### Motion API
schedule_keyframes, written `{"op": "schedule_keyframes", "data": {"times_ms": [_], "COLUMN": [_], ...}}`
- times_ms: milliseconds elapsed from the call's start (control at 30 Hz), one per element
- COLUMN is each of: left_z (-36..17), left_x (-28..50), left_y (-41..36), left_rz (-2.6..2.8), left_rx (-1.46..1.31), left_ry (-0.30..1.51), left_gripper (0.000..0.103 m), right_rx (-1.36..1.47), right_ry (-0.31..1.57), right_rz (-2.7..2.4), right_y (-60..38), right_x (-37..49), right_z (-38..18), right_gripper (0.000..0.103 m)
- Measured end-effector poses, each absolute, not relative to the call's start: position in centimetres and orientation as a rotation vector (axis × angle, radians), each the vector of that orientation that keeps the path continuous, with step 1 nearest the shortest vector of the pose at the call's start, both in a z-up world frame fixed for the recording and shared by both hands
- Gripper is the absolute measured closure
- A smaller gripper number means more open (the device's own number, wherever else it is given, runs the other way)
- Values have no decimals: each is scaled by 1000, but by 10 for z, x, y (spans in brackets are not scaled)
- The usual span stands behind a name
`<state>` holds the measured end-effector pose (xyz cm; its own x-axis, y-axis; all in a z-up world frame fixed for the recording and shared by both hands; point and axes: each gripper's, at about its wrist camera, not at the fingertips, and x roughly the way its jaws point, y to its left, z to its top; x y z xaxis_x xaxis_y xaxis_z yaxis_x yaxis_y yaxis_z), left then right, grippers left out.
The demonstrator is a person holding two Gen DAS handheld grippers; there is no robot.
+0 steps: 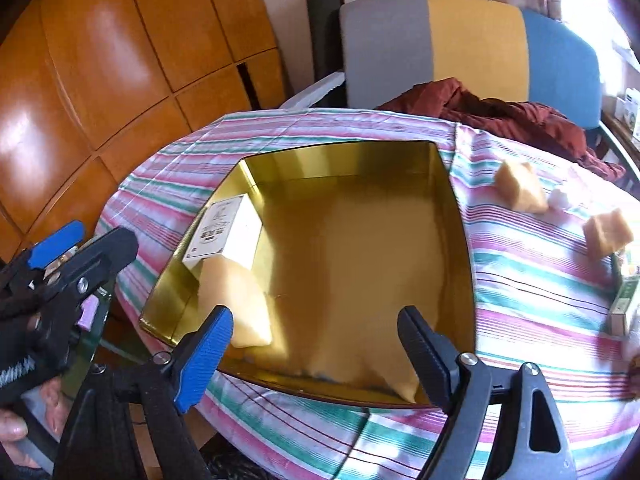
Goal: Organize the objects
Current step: 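Carry the white box and yellow sponge into the gold tray and release both, then grasp a yellow sponge with the left tool while the right tool reaches the pink roller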
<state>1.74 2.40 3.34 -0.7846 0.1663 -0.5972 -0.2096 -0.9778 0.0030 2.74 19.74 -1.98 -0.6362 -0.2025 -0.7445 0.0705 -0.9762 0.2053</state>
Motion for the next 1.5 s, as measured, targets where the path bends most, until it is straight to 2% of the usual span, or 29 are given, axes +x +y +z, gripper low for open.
{"op": "schedule_keyframes", "data": {"times_ms": [333, 800, 1133, 1500], "left_z": [23, 11, 21, 34], "left_x": [21, 14, 6, 0], "left_y": [39, 37, 52, 97], "left_rz": [2721, 2679, 2641, 2559], "left_rx": [-960, -1018, -993, -955], "left_ry": [127, 93, 98, 200], "left_gripper": [5, 5, 5, 1], "right_rx": [1257, 1278, 1392, 1475], "right_ry": [-295, -263, -361, -474], "right_rz": [-2824, -2915, -2991, -3095], "right_y": [229, 254, 317, 404], "right_x": [36, 39, 50, 64], "right_z": [-16, -22, -34, -24], "right_gripper": [17, 16, 16, 16]}}
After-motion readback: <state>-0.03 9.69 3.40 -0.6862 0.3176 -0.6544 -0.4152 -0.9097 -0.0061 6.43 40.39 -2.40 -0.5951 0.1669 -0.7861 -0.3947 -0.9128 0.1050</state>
